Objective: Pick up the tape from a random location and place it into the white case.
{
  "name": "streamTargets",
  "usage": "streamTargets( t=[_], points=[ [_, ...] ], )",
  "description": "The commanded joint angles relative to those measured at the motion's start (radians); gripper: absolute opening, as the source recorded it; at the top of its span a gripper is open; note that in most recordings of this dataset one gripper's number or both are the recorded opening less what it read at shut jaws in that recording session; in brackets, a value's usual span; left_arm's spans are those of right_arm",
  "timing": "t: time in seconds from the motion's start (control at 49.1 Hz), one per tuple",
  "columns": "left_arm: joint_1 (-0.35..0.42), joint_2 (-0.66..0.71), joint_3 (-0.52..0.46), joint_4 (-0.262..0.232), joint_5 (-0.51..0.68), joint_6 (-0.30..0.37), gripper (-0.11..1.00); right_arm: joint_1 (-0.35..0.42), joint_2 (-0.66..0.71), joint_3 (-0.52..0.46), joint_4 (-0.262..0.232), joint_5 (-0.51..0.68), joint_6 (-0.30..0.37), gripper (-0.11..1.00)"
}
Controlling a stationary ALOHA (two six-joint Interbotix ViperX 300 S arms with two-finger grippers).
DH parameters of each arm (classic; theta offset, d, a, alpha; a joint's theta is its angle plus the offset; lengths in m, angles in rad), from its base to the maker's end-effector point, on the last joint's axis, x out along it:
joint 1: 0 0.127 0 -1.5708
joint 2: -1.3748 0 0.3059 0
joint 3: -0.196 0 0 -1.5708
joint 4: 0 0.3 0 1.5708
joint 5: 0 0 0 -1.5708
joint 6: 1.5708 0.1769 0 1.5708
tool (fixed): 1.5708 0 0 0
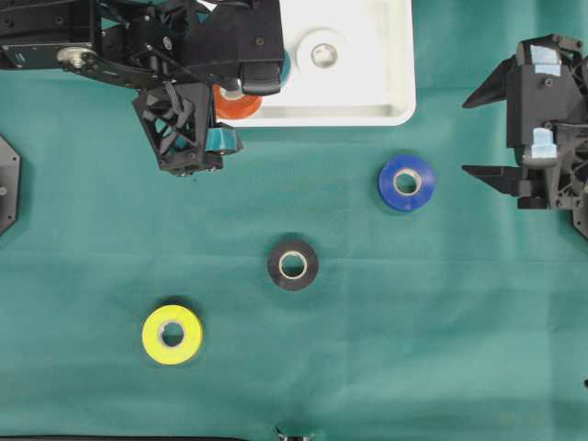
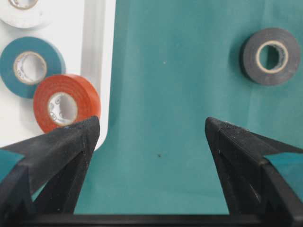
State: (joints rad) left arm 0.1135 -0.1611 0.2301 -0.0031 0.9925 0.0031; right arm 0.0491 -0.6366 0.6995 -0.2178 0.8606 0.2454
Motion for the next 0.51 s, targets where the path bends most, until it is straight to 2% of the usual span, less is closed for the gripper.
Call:
streamTargets(
  t=[0.0,0.244,0.489],
  points=[
    [-0.003,-0.029,-0.009,0.0,-0.008,-0.002,1.0,0.0,-0.005,-0.012,-0.002,-0.006,0.0,0.88],
    [-0.003,-0.063,0.023,0.0,-0.032,-0.002,1.0,0.0,-0.006,-0.012,-0.006,-0.006,0.0,0.88],
    [-0.011,-0.135,0.103,-0.002,-0.124,-0.003,1.0,0.0,-0.023,-0.009,-0.014,-0.005,0.0,0.88]
  ],
)
